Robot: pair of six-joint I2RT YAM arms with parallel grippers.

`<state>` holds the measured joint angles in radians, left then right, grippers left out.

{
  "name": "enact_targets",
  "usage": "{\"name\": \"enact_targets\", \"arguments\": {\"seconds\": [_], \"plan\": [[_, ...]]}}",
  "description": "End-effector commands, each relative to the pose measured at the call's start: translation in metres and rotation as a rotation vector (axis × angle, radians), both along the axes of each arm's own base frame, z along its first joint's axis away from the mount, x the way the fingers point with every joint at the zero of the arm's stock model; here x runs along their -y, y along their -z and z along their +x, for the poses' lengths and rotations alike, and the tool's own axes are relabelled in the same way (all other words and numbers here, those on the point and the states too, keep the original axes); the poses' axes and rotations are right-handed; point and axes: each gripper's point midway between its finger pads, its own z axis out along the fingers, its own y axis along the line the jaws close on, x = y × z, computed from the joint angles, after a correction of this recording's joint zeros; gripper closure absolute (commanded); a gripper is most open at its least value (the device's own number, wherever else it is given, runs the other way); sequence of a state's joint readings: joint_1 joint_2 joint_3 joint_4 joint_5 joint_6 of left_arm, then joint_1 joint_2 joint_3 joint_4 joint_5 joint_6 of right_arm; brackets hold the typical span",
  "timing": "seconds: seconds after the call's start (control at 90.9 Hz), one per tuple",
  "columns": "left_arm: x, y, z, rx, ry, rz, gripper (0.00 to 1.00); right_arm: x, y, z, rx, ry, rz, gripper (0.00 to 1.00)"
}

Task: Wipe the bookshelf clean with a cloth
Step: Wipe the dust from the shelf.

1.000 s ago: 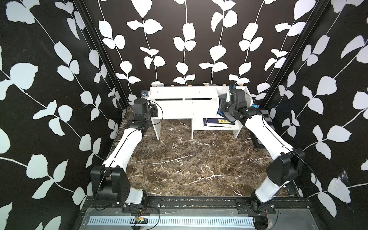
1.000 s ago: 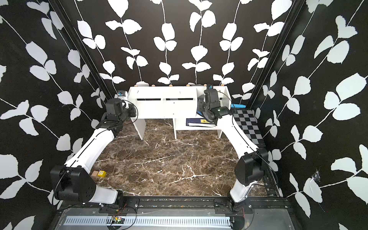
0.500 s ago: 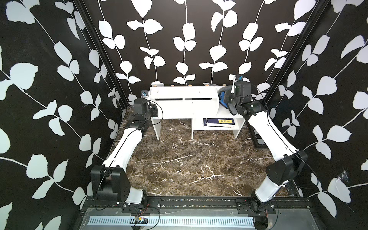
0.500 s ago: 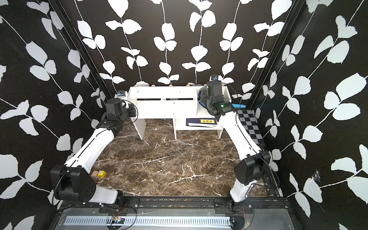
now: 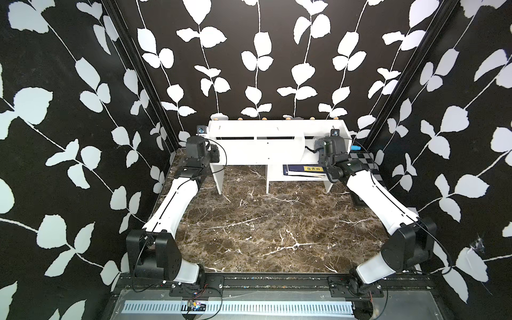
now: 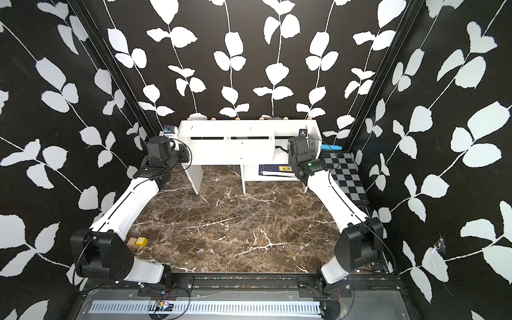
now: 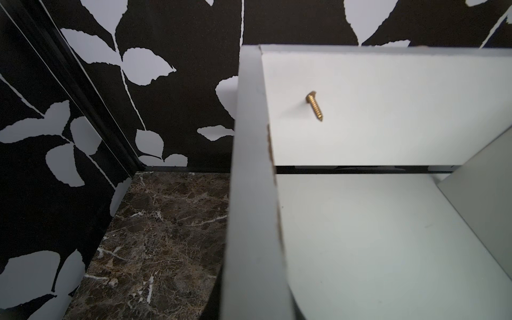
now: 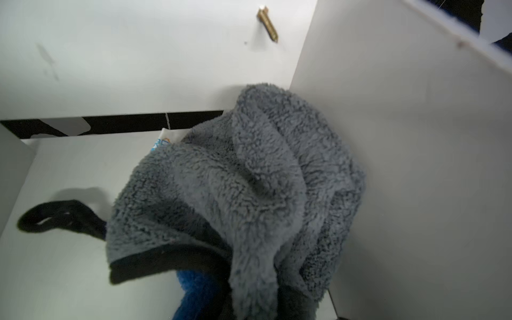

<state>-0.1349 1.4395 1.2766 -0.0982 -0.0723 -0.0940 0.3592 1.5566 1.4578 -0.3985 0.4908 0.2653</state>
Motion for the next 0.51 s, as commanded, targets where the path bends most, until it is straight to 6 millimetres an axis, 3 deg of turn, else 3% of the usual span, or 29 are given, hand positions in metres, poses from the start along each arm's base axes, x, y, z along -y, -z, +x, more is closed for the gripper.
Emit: {"name": "enact_targets", "arguments": {"seconds": [0.0, 0.176, 0.352, 0.495], "plan": [[-0.019, 0.02, -0.003, -0.09, -0.097, -0.11, 1.0, -0.003, -0.018, 0.005, 0.049, -0.003, 0.036, 1.0], [-0.017, 0.017, -0.002, -0.089, -0.087, -0.109, 1.0, -0.003, -0.08, 0.014, 0.143, -0.003, 0.033, 1.0], [-0.016, 0.019, -0.002, -0.093, -0.082, -0.112, 1.0, -0.021, -0.106, 0.024, 0.181, -0.067, 0.067, 1.0], [-0.017, 0.018, -0.002, -0.092, -0.081, -0.107, 1.0, -0.066, -0.101, 0.028, 0.158, -0.258, 0.098, 1.0]]}}
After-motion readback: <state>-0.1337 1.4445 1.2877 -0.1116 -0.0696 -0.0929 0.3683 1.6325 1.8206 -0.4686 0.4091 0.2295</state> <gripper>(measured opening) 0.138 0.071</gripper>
